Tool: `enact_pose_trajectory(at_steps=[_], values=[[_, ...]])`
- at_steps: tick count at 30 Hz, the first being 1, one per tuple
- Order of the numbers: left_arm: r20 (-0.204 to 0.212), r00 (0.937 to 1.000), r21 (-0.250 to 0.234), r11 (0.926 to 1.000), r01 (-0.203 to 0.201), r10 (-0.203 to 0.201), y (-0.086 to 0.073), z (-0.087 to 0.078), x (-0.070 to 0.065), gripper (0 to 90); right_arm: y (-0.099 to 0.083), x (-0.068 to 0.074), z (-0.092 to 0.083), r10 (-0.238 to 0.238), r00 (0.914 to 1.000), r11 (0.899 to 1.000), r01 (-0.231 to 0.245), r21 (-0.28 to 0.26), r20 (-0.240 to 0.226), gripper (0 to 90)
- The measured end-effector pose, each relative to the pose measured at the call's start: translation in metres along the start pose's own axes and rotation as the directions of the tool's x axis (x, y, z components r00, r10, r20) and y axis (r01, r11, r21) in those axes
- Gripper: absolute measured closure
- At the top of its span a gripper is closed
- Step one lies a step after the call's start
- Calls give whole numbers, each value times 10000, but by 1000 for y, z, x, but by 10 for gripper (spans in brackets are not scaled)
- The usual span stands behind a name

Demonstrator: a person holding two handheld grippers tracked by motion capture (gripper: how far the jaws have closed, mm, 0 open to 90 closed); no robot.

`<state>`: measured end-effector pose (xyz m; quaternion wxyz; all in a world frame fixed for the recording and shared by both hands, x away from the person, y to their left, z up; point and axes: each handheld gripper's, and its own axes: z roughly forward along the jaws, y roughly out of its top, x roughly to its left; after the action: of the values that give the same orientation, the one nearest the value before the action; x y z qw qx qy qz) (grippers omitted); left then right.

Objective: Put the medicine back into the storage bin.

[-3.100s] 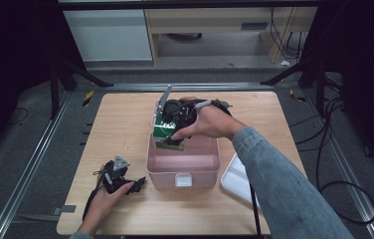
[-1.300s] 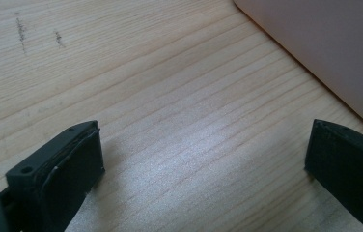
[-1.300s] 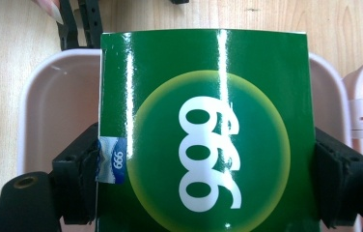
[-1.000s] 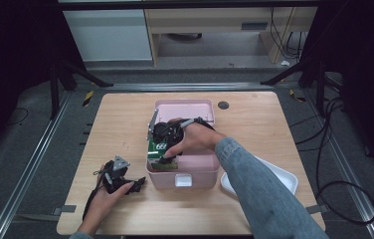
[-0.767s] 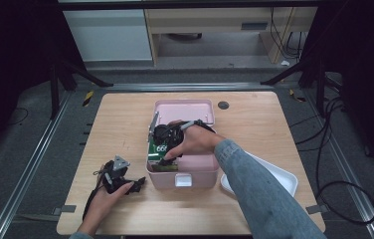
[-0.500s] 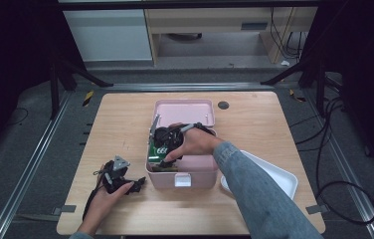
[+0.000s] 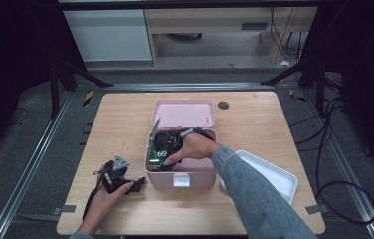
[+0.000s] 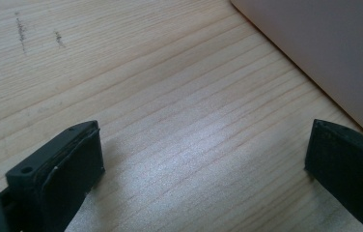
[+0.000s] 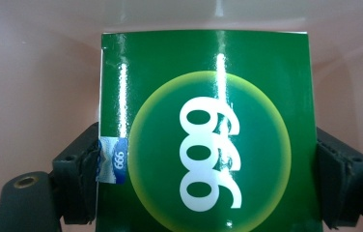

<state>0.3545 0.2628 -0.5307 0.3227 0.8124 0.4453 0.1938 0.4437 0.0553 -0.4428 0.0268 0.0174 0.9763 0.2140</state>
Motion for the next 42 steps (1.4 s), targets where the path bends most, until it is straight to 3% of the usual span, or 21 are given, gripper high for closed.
enact_pose_trajectory(at_steps=[11, 36, 42], values=[[14, 10000, 34, 10000, -7, 7, 0, 0, 0, 0, -6, 0, 14, 166, 9999, 9999, -166, -5, -36, 161], [11, 10000, 36, 10000, -8, 8, 0, 0, 0, 0, -10, -6, 17, 421, 9986, 9991, -424, -83, -316, 143], [13, 10000, 35, 10000, -5, 5, 0, 0, 0, 0, -9, -6, 16, 534, 9977, 9985, -537, -61, -406, 104]])
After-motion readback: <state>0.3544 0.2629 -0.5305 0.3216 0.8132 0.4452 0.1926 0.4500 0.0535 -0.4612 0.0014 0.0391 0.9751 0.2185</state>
